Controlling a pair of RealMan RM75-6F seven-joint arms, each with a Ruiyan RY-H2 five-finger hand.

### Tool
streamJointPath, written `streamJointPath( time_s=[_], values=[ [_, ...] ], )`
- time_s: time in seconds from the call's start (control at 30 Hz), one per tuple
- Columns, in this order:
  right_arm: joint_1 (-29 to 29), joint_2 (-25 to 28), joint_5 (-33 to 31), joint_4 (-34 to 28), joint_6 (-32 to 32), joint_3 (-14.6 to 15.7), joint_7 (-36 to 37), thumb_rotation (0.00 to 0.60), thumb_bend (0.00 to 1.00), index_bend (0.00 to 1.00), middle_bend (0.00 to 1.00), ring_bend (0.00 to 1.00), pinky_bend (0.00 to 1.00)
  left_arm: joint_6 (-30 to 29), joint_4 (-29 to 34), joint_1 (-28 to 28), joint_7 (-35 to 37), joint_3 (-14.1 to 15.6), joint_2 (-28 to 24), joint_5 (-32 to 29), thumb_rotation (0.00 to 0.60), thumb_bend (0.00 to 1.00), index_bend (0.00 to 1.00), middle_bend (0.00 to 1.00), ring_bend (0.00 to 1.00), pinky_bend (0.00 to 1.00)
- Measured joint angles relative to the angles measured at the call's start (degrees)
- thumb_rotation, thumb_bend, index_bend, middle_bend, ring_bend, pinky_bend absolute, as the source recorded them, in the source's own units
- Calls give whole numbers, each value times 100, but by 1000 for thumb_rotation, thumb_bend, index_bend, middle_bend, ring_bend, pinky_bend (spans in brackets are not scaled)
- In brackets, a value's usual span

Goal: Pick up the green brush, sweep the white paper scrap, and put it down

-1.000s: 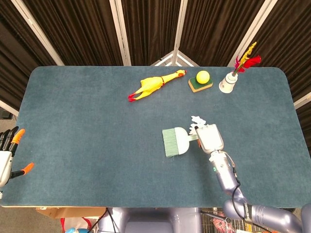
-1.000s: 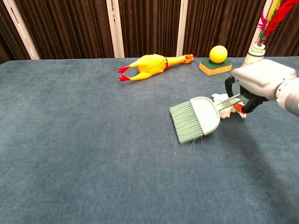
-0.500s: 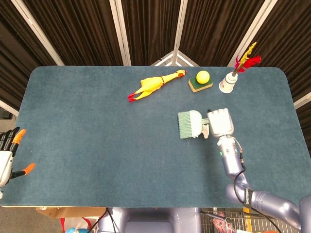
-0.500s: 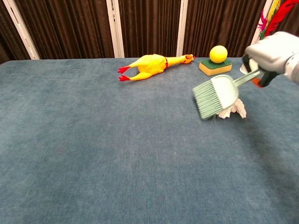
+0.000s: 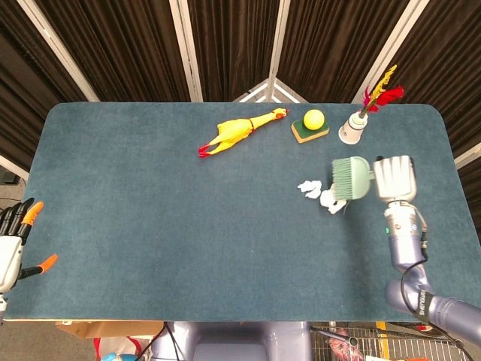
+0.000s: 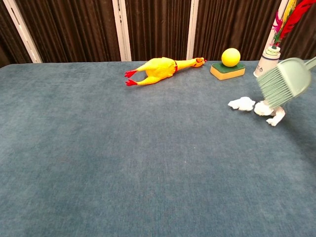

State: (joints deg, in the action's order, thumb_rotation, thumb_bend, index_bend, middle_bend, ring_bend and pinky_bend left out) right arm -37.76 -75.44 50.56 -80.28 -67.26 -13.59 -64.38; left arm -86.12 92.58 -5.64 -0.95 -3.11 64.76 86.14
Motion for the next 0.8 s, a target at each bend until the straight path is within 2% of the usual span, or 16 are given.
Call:
streamJointPath(
  time_s=[0.17,0.4,0.57,0.8],
  values=[
    [-6,245,-3,-313,-192,6,-135,600,547,778,920,977,806,17,3,-6,-20,-4,11,-20,600,9,0,0,0,0],
    [-136,382,83,-1100,-337,-63,-159,600,548,778,921,977,806,29,-6,-19,-52,-10,32,-24,600,10,0,0,0,0],
    [-347,76,-109,-1232,-304,-80,-305,600,549,778,920,977,806,19,-4,-20,-53,5,31,14,600,9,0,0,0,0],
    [-657,-508,-520,-837,17,-43,-439,600,547,778,920,977,806,96,10,-24,18,-3,-3,-79,600,10,0,0,0,0]
  ],
)
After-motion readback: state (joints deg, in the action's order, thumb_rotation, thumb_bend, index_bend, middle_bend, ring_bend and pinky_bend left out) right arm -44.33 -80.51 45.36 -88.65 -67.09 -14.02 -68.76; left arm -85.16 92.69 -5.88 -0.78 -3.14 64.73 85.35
